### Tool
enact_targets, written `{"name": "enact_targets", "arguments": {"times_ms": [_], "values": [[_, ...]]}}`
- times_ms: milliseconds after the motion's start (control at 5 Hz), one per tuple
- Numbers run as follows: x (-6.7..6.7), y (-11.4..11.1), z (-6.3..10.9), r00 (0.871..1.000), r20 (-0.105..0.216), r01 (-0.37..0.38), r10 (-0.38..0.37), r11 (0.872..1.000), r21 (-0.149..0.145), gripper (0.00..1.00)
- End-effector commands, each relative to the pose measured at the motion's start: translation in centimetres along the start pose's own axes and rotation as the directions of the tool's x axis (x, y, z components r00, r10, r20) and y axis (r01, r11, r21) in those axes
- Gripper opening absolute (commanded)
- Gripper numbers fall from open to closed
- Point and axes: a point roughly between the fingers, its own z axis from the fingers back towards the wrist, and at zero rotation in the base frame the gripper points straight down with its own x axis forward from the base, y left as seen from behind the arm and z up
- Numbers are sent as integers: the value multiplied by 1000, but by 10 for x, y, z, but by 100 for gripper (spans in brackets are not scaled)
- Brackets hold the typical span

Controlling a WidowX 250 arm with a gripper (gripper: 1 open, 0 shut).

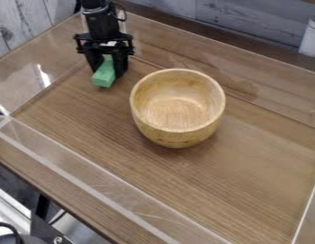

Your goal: Remove the green block from inside the brown bowl and put it on the table

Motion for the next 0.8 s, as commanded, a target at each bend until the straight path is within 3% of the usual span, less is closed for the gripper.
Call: {"name": "enact_targets", "arguments": {"times_ms": [0, 600], "values": [[10, -6, 28, 997, 77, 19, -21, 1000, 19, 0], [10, -13, 30, 997, 78, 26, -27, 1000, 10, 0]]}}
